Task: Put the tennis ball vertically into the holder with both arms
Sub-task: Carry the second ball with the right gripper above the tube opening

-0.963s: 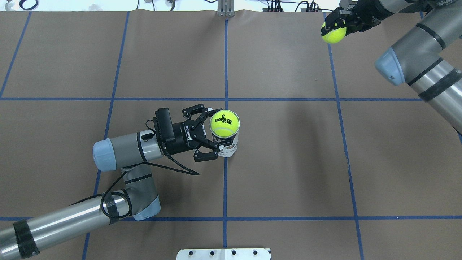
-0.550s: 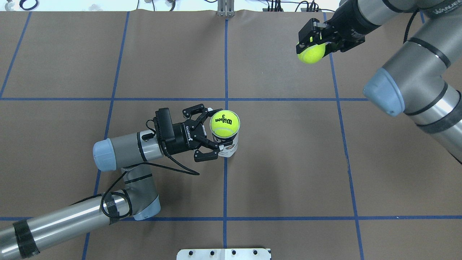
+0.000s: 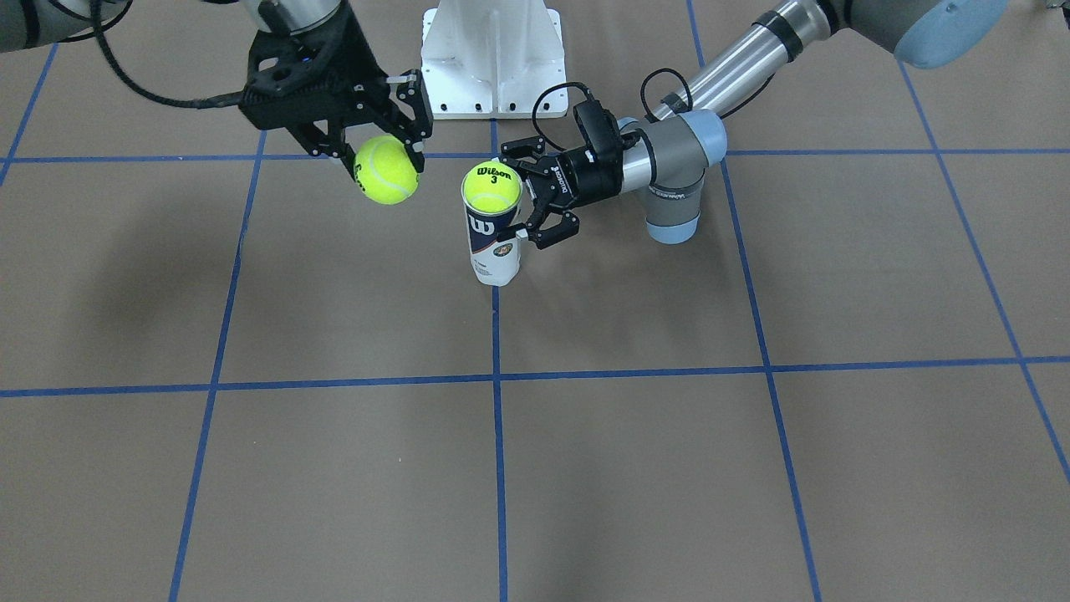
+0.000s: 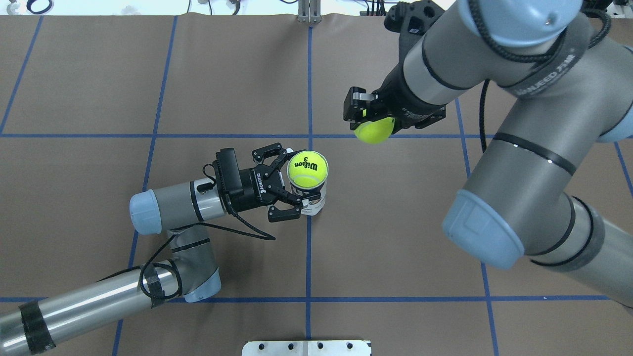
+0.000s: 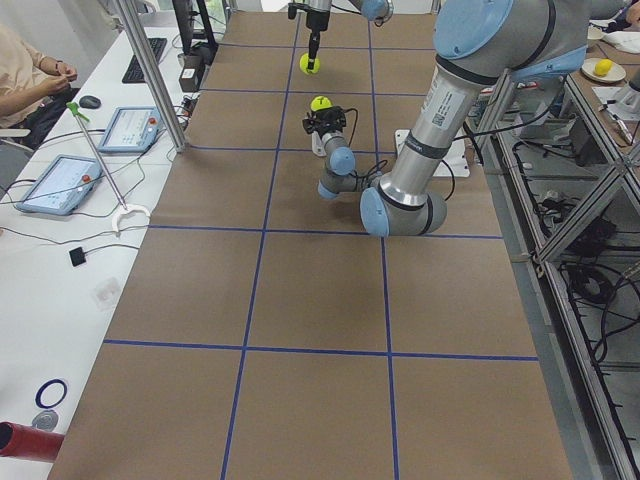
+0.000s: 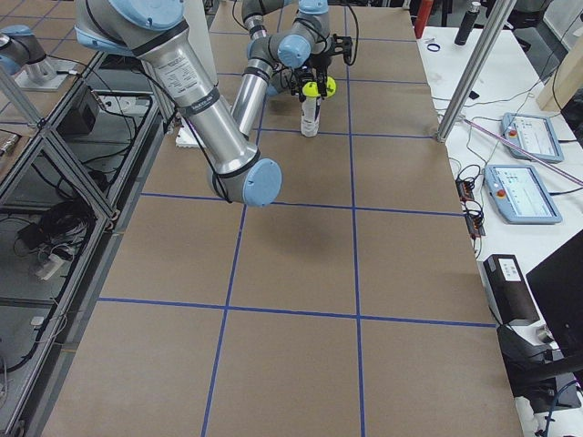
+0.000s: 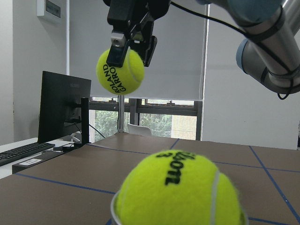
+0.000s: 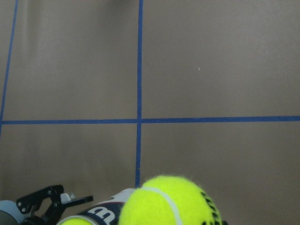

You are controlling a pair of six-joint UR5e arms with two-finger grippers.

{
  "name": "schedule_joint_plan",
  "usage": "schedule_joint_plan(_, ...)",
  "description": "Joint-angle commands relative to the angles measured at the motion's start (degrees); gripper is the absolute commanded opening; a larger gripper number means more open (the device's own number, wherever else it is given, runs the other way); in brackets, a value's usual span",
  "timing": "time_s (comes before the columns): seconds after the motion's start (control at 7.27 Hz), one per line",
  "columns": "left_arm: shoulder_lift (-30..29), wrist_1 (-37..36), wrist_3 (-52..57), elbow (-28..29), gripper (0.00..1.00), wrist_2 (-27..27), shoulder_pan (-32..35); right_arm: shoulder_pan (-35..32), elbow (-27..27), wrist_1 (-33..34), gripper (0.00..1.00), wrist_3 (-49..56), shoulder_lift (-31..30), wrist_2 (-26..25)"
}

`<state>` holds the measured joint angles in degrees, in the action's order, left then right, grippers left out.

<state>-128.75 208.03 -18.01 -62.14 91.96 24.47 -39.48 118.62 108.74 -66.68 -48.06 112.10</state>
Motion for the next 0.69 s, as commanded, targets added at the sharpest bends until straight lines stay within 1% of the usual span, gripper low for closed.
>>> schedule_joint_plan(0.0, -0.1, -0.26, 0.08, 0.0, 0.99, -0.03, -0.04, 5.54, 0.65, 8.24, 0.0, -1.87, 4.64, -5.64)
schedule_joint_plan(0.14, -0.01, -0.26, 0.09, 0.0, 0.99, -0.03, -0.04, 5.99, 0.3, 11.03, 0.0, -1.97, 6.55, -6.18)
schedule_joint_plan(0.28, -0.1, -0.26, 0.09, 0.0, 0.99, -0.03, -0.04, 6.17, -1.09, 12.1, 0.0, -1.97, 8.57, -6.45)
schedule_joint_plan(0.55, -0.01, -0.17, 0.09, 0.09, 0.99, -0.03, -0.04, 7.31, -6.62, 12.02, 0.0, -1.97, 13.06, -7.32)
